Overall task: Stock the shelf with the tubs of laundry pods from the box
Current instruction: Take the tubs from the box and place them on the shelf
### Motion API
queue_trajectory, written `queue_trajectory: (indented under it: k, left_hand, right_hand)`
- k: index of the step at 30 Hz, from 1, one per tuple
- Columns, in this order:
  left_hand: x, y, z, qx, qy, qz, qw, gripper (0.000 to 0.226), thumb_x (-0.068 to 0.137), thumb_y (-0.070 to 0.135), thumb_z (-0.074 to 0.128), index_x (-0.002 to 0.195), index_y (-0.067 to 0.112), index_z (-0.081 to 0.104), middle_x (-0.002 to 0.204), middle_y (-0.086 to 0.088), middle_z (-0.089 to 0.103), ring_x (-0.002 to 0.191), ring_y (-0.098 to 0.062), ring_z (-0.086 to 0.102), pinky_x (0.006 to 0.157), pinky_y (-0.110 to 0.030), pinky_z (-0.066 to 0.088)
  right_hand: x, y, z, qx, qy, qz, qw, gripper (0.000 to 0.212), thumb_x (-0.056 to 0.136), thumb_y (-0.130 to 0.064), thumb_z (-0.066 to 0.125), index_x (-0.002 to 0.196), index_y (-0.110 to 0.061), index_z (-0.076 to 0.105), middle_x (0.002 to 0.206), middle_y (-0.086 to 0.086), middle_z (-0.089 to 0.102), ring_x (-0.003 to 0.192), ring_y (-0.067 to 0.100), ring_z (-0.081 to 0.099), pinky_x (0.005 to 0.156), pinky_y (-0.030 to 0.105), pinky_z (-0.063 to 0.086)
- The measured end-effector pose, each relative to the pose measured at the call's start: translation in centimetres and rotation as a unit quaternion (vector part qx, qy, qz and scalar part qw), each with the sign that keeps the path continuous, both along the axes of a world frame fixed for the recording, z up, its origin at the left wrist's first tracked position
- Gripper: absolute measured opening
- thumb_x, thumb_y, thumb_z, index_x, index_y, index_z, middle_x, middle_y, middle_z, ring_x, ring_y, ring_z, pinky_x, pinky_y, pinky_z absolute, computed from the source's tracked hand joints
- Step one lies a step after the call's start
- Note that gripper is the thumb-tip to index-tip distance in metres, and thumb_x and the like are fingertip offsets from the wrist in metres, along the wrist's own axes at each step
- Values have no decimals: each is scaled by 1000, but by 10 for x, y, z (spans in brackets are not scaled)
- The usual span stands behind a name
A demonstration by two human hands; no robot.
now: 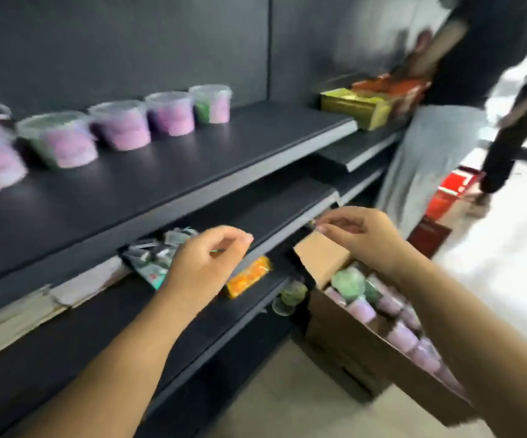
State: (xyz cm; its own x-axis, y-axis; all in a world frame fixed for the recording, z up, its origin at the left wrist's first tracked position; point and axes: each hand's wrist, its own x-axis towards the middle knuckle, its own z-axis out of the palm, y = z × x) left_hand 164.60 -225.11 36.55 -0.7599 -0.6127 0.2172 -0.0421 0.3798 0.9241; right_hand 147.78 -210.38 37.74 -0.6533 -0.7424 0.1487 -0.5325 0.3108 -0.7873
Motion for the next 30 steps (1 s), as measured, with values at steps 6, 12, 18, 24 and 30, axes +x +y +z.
queue_trajectory:
  k: [6,12,18,24,30]
  left_hand:
    - [-107,105,-74,-24,-129,-149,980,17,88,24,58,73,33,60,76,15,64,72,10,57,61,-3,41]
    - [-194,142,-156,-40,-295,-229,927,8,89,29,55,81,29,56,82,18,56,86,-9,54,67,-21,39]
    - [-293,138,-231,21,-409,-262,874,13,85,30,62,87,17,63,81,11,56,86,-11,53,65,-20,37]
    - [-395,111,-292,120,-485,-221,838,19,87,26,59,69,19,58,74,1,57,84,-19,51,74,-28,36]
    - [-466,109,-333,212,-546,-188,789,17,91,29,52,96,13,56,89,-6,60,87,-18,54,73,-26,40]
  right_hand:
    - [-63,178,-58,124,-24,-199,972,19,85,-21,65,101,-14,69,96,-1,68,86,13,60,82,27,46]
    - [-105,257,-148,188,-127,-329,917,23,87,-19,61,107,-10,67,108,7,68,95,21,61,80,26,44]
    - [-159,271,-222,260,-206,-371,868,22,87,-18,62,107,-9,66,107,8,68,98,24,62,75,24,41]
    - [-249,256,-273,261,-291,-446,805,19,85,-15,63,102,-7,68,103,9,69,98,24,63,84,27,44]
    - [-312,245,-329,288,-353,-424,783,24,84,-18,63,107,-9,65,107,5,68,101,21,63,84,25,43]
